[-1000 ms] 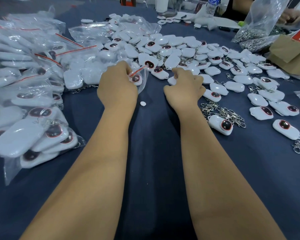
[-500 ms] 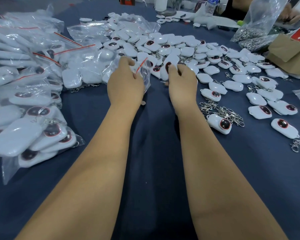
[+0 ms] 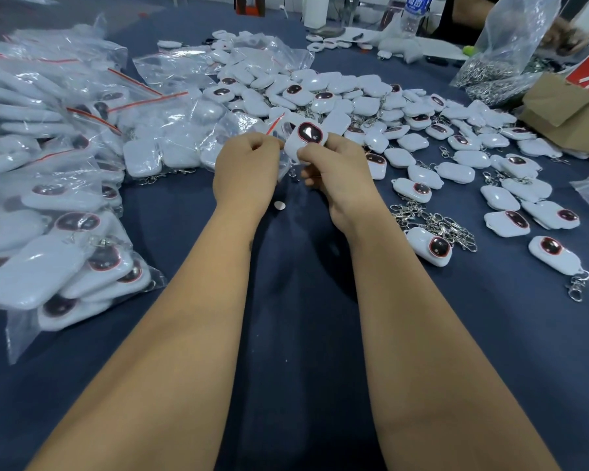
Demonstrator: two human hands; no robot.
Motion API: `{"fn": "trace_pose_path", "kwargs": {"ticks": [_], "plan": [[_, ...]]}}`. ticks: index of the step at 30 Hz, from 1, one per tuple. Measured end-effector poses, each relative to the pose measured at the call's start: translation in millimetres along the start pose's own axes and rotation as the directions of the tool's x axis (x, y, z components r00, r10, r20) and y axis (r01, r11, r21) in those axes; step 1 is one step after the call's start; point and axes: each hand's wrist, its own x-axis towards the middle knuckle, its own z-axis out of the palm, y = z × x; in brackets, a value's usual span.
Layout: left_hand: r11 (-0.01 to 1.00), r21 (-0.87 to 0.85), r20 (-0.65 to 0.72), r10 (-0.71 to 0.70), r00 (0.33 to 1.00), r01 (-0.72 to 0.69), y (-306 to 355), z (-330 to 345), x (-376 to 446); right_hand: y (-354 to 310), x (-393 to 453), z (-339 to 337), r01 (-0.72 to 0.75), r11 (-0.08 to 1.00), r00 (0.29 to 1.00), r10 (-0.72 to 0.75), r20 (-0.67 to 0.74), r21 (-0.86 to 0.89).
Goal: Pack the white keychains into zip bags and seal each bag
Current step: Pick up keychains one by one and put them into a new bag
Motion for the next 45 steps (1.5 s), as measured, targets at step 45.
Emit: {"fn": "trace_pose_path", "kwargs": {"ticks": [45], "plan": [[0.991,-0.131,0.13,-0.018,0.991,0.036,1.3,0.8,1.8,0.0,-1.7,2.8,-0.018,1.0,1.0,0.018,0.014,0.016]]}}
